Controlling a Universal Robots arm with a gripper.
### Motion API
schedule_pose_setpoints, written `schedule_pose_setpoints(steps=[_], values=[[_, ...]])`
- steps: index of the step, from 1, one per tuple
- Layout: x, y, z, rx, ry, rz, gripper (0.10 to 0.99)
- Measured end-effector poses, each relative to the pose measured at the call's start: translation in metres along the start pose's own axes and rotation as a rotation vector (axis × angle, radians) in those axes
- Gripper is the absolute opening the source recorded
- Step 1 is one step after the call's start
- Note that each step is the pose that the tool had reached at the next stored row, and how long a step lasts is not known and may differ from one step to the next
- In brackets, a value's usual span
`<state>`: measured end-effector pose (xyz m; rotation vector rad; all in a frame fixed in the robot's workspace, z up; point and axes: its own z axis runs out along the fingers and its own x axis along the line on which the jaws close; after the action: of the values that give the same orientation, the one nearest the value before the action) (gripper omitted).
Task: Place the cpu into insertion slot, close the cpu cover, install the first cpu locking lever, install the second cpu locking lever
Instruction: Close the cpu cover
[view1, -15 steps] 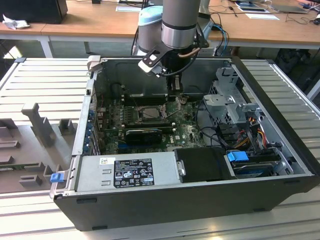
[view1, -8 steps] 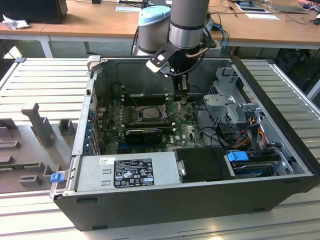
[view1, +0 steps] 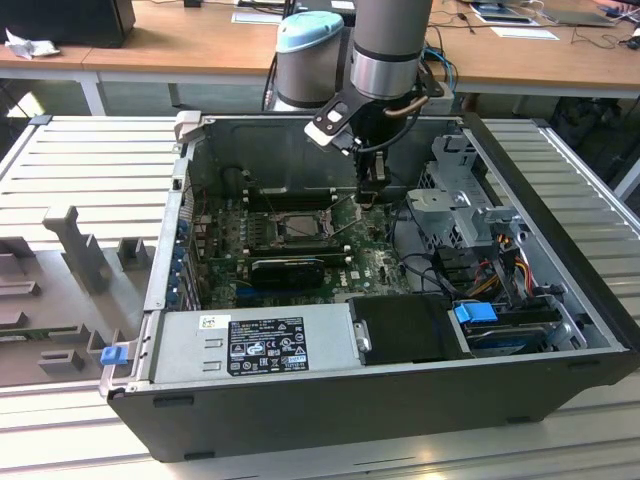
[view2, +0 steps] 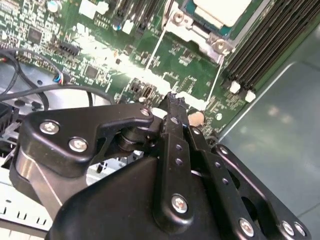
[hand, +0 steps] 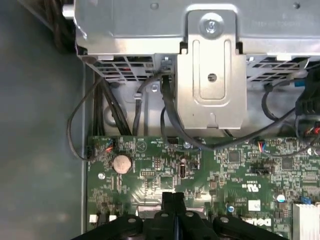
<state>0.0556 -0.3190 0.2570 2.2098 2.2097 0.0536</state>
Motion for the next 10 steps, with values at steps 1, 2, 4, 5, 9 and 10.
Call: schedule_pose_setpoints(steps=[1,2,4,5,9,10], values=[[0.0,0.0022,0.0003,0.0,0.0001,0.0,0.106],[0.0001,0.0035,0.0005,0.0,0.0001,0.0,0.106],[0.0,0.0058,0.0012,0.0,0.0001,0.0,0.106],[0.0,0.0076,0.0022,0.0,0.0001,0.0,0.106],[0.0,0.0113,0.0058,0.0,-0.0001,0.0,0.106],[-0.0001,0.012,0.009,0.0,0.0,0.0,0.106]])
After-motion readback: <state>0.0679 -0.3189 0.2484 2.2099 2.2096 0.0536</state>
